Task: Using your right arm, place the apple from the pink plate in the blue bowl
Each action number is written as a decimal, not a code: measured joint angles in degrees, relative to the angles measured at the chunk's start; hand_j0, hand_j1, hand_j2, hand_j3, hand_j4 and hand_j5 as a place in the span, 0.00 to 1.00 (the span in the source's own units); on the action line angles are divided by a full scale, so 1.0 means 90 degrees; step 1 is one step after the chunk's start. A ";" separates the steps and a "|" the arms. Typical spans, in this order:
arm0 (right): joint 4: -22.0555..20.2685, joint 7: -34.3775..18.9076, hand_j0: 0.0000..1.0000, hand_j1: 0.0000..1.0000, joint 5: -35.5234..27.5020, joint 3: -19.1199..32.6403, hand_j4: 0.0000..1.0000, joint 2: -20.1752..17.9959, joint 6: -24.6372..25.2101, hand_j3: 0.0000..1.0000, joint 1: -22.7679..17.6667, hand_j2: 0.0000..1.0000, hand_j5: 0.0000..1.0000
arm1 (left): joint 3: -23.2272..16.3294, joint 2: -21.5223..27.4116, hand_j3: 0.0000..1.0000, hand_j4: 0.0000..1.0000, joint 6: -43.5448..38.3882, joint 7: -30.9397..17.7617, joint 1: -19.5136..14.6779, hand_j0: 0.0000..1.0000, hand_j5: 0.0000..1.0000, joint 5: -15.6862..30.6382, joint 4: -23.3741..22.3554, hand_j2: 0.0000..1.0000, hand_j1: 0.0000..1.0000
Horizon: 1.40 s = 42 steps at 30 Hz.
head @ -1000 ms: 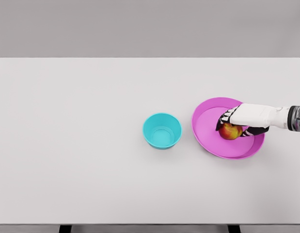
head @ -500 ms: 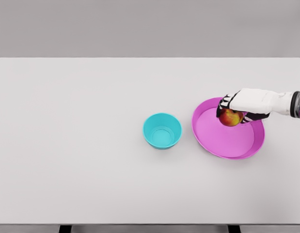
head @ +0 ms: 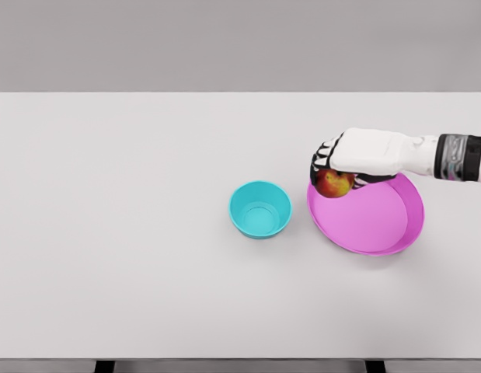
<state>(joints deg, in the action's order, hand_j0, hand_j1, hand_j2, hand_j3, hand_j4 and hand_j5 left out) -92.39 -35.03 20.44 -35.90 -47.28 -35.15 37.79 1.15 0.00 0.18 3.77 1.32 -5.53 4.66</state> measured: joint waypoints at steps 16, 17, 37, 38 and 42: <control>-0.0262 -0.0001 0.44 0.44 0.0054 -0.0555 0.44 0.0662 -0.0003 0.44 0.0303 0.44 0.44 | 0.0004 0.0000 1.00 1.00 0.0000 0.0000 0.0000 1.00 1.00 0.0000 0.0000 1.00 1.00; -0.0262 -0.0001 0.44 0.44 0.0058 -0.0592 0.44 0.0704 -0.0002 0.44 0.0322 0.44 0.44 | 0.0002 0.0000 1.00 1.00 0.0000 0.0001 0.0000 1.00 1.00 0.0000 0.0000 1.00 1.00; 0.0030 -0.0001 0.44 0.44 0.0259 -0.1136 0.44 0.1231 0.0000 0.44 0.0654 0.44 0.44 | 0.0002 0.0000 1.00 1.00 0.0000 0.0000 0.0000 1.00 1.00 0.0000 0.0000 1.00 1.00; 0.0056 -0.0001 0.44 0.44 0.0267 -0.1149 0.44 0.1235 -0.0001 0.44 0.0654 0.44 0.44 | 0.0002 0.0000 1.00 1.00 0.0000 0.0000 0.0000 1.00 1.00 0.0000 0.0000 1.00 1.00; 0.0167 -0.0001 0.46 0.46 0.0305 -0.1225 0.46 0.1241 0.0000 0.46 0.0654 0.46 0.46 | 0.0000 0.0000 1.00 1.00 0.0000 0.0000 0.0000 1.00 1.00 0.0000 0.0000 1.00 1.00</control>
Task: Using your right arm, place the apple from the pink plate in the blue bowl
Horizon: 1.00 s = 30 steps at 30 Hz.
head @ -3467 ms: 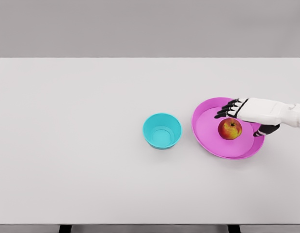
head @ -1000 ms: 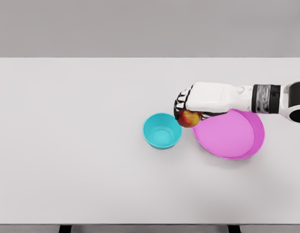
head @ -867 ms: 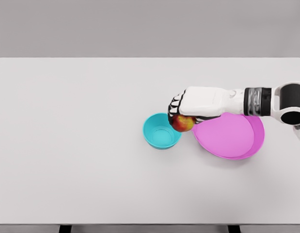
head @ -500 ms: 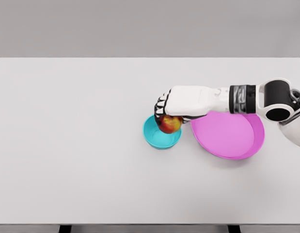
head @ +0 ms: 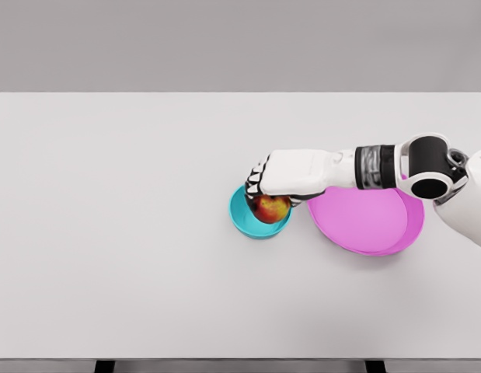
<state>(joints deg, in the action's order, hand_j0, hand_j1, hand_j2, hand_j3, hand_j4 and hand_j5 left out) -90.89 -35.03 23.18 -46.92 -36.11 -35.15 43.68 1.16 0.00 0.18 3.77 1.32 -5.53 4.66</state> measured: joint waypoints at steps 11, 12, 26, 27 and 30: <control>0.0171 0.0000 0.46 0.46 0.0025 -0.0299 0.46 0.0149 0.0001 0.46 0.0244 0.46 0.46 | 0.0000 0.0000 1.00 1.00 0.0000 0.0000 -0.0010 1.00 1.00 0.0000 0.0000 1.00 1.00; 0.0175 0.0000 0.46 0.46 0.0024 -0.0318 0.46 0.0153 0.0001 0.46 0.0244 0.46 0.46 | -0.0001 0.0000 1.00 1.00 0.0000 0.0001 0.0000 1.00 1.00 0.0000 0.0000 1.00 1.00; 0.0153 0.0001 1.00 1.00 0.0014 -0.0328 1.00 0.0136 0.0001 1.00 0.0614 1.00 1.00 | 0.0000 0.0000 1.00 1.00 0.0000 0.0000 0.0000 1.00 1.00 0.0000 0.0000 1.00 1.00; 0.0090 0.0001 1.00 1.00 0.0003 -0.0290 1.00 0.0109 0.0001 1.00 0.0684 1.00 1.00 | 0.0001 0.0000 1.00 1.00 0.0000 -0.0001 0.0000 1.00 1.00 0.0000 0.0000 1.00 1.00; -0.0123 0.0001 1.00 1.00 -0.0053 0.0235 1.00 -0.0118 -0.0002 1.00 0.0567 1.00 1.00 | 0.0002 0.0000 1.00 1.00 0.0000 0.0000 0.0000 1.00 1.00 0.0000 0.0000 1.00 1.00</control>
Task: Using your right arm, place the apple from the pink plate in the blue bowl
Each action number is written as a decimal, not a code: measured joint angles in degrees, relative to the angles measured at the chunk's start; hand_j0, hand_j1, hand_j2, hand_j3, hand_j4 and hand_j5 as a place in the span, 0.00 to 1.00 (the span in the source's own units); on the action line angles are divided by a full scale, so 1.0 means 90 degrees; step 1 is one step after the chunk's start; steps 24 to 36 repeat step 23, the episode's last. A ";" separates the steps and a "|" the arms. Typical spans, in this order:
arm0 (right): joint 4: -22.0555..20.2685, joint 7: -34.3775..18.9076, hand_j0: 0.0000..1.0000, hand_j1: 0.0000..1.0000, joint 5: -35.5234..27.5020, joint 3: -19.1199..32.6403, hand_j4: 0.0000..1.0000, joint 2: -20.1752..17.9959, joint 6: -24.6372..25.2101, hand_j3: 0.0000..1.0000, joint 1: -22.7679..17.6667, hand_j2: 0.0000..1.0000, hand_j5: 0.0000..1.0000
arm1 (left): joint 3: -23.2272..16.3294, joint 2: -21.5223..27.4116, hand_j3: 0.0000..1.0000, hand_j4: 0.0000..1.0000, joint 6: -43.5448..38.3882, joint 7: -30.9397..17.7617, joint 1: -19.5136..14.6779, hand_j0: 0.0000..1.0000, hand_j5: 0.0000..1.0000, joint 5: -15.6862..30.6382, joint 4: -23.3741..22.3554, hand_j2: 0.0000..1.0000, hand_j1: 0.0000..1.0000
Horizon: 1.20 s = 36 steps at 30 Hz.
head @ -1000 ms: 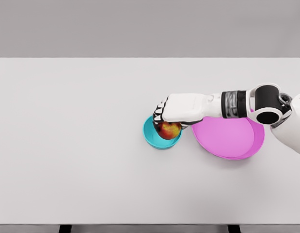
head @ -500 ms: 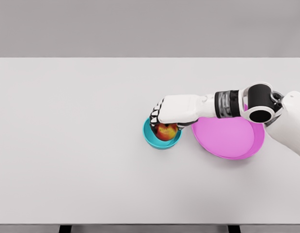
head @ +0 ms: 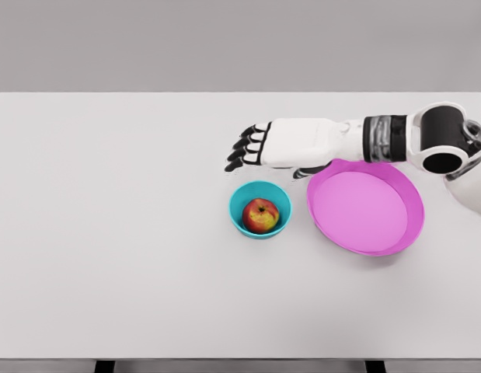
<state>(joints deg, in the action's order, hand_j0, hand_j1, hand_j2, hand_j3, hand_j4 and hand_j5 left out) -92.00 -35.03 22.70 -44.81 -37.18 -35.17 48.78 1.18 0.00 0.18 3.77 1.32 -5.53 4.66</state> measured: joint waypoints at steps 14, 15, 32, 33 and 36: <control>0.0686 -0.0001 1.00 1.00 -0.0462 0.4233 1.00 -0.0579 -0.0002 1.00 -0.2685 1.00 1.00 | -0.0001 0.0000 1.00 1.00 0.0000 0.0001 0.0000 1.00 1.00 0.0000 0.0001 1.00 1.00; 0.0712 -0.0001 1.00 1.00 -0.0457 0.4329 1.00 -0.0550 -0.0001 1.00 -0.2744 1.00 1.00 | -0.0002 0.0000 1.00 1.00 0.0000 0.0001 0.0000 1.00 1.00 0.0000 0.0001 1.00 1.00; 0.0864 0.0000 1.00 1.00 -0.0419 0.4522 1.00 -0.0373 0.0000 1.00 -0.2861 1.00 1.00 | 0.0000 0.0000 1.00 1.00 0.0003 -0.0004 -0.0020 1.00 1.00 0.0006 0.0001 1.00 1.00; 0.0864 0.0000 1.00 1.00 -0.0419 0.4522 1.00 -0.0373 0.0000 1.00 -0.2861 1.00 1.00 | 0.0000 0.0000 1.00 1.00 0.0003 -0.0004 -0.0020 1.00 1.00 0.0006 0.0001 1.00 1.00; 0.0864 0.0000 1.00 1.00 -0.0419 0.4522 1.00 -0.0373 0.0000 1.00 -0.2861 1.00 1.00 | 0.0000 0.0000 1.00 1.00 0.0003 -0.0004 -0.0020 1.00 1.00 0.0006 0.0001 1.00 1.00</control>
